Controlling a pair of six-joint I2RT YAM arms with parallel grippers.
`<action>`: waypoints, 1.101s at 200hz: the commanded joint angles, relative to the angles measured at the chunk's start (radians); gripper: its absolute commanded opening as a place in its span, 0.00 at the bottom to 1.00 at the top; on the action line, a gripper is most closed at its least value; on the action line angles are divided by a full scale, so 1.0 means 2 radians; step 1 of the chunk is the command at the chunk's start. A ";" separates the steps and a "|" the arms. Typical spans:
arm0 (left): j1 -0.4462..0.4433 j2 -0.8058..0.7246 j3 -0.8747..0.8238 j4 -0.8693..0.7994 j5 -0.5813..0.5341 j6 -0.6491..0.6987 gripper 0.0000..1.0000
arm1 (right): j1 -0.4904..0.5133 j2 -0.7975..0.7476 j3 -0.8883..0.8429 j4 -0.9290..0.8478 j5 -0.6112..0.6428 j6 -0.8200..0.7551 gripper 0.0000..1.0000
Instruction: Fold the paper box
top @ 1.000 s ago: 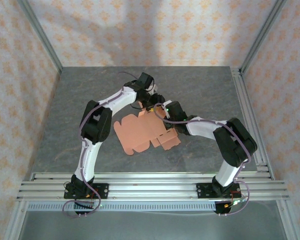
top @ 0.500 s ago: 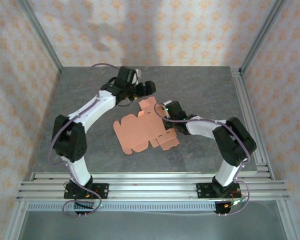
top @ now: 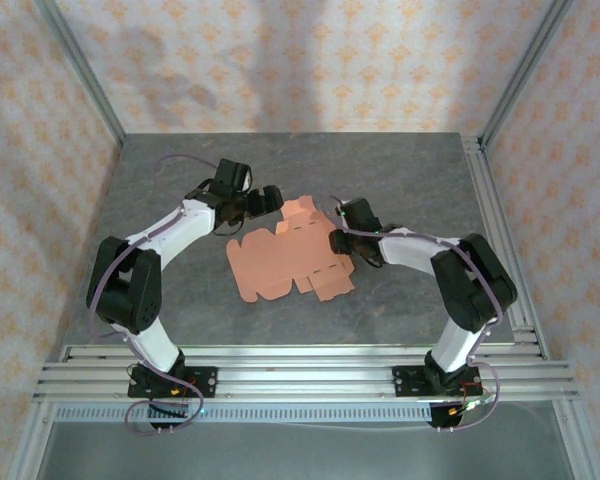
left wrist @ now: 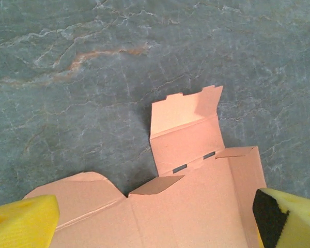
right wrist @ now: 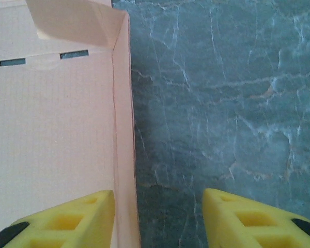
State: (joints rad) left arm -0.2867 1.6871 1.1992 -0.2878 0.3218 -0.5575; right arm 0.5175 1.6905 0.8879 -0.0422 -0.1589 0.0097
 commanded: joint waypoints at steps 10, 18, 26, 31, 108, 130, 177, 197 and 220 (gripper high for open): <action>0.011 -0.019 -0.008 0.019 -0.006 0.024 0.99 | -0.007 -0.011 -0.024 0.043 -0.036 0.014 0.43; 0.013 -0.018 -0.009 0.019 -0.004 0.023 0.99 | -0.008 -0.006 -0.024 0.045 -0.040 0.014 0.41; 0.014 -0.017 -0.009 0.019 -0.003 0.023 0.99 | -0.009 -0.001 -0.024 0.047 -0.043 0.014 0.38; 0.014 -0.017 -0.010 0.020 -0.002 0.023 0.99 | -0.009 0.001 -0.023 0.049 -0.043 0.014 0.36; 0.022 -0.012 -0.022 0.033 0.009 0.015 1.00 | -0.009 0.013 -0.013 0.044 -0.051 -0.003 0.15; 0.025 -0.011 -0.023 0.034 0.013 0.015 1.00 | -0.009 0.020 -0.011 0.046 -0.056 -0.003 0.15; 0.026 -0.007 -0.023 0.034 0.015 0.015 1.00 | -0.009 0.015 -0.014 0.050 -0.058 -0.005 0.13; 0.026 -0.004 -0.022 0.037 0.017 0.014 1.00 | -0.009 0.002 -0.027 0.074 -0.062 -0.003 0.21; 0.027 -0.001 -0.019 0.038 0.019 0.015 1.00 | -0.009 -0.010 -0.046 0.111 -0.060 0.003 0.22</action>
State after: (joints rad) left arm -0.2413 1.6836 1.1622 -0.2405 0.3458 -0.5301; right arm 0.5030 1.7203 0.8326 0.0860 -0.2741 0.0105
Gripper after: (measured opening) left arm 0.998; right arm 0.214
